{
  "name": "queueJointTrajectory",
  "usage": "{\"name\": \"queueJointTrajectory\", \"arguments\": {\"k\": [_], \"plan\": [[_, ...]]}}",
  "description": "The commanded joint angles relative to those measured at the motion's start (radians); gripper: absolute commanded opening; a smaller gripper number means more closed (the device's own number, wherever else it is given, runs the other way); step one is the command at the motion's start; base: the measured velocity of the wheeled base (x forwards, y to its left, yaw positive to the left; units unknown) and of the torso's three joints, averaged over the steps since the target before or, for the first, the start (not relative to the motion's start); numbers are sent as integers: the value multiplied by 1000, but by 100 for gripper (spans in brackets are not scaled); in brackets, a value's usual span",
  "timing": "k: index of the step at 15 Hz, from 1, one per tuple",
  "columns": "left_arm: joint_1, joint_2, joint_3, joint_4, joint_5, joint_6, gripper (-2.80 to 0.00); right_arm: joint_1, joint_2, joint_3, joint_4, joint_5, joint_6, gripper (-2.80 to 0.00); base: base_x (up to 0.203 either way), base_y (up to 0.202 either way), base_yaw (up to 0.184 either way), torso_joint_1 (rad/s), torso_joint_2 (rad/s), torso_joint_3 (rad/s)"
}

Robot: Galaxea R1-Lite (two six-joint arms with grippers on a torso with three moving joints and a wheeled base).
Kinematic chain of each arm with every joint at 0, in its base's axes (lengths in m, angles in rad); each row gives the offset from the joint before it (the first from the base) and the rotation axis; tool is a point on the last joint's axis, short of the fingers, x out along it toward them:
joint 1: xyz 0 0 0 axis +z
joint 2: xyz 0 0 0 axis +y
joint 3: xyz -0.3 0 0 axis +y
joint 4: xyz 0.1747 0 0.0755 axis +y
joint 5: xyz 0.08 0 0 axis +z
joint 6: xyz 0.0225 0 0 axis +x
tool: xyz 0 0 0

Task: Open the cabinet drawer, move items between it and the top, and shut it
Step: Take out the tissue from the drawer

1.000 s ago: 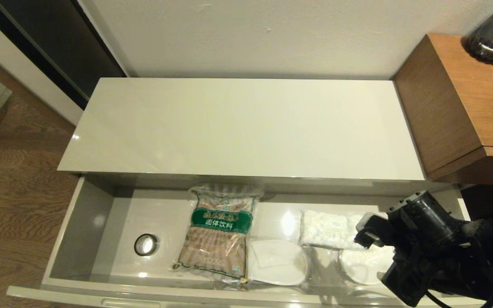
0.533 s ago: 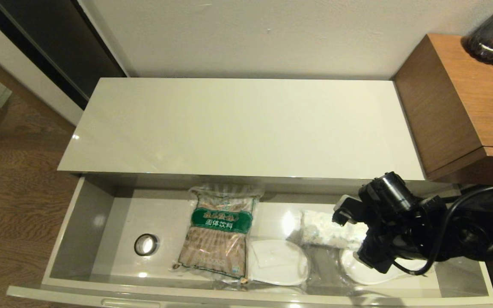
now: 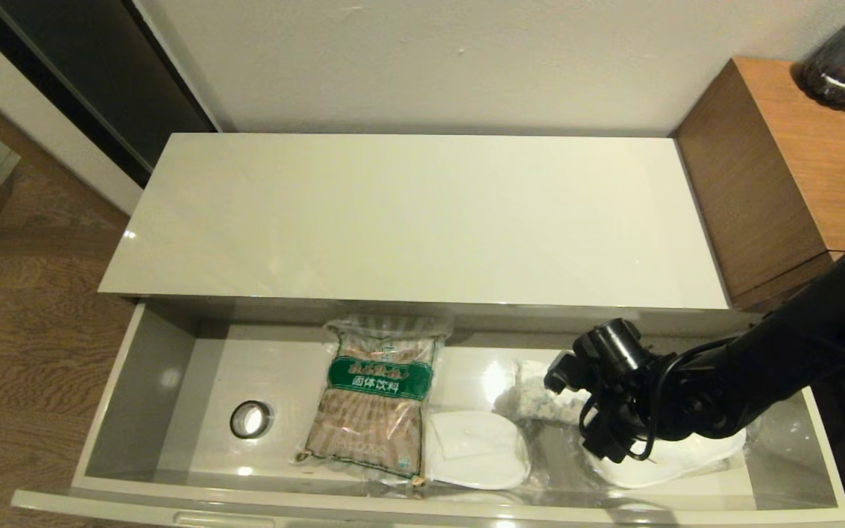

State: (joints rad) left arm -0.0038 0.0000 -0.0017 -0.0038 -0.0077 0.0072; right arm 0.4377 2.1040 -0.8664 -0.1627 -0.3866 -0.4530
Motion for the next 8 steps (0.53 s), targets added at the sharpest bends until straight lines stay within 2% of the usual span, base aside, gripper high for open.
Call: {"name": "queueJointTrajectory", "arguments": {"k": [1,6,8], "plan": [[1,0,0,-1,0,0,-280,-2,140,-17,-80,-5,-2,0,0,0,0,0,0,0],[1,1,0,-1,0,0,-280,-3,275,-78,-322,-42,-5,0,0,0,0,0,0,0],[1,0,0,-1,-1,0,-280,-5,296,-85,-343,-47,-1,0,0,0,0,0,0,0]]}}
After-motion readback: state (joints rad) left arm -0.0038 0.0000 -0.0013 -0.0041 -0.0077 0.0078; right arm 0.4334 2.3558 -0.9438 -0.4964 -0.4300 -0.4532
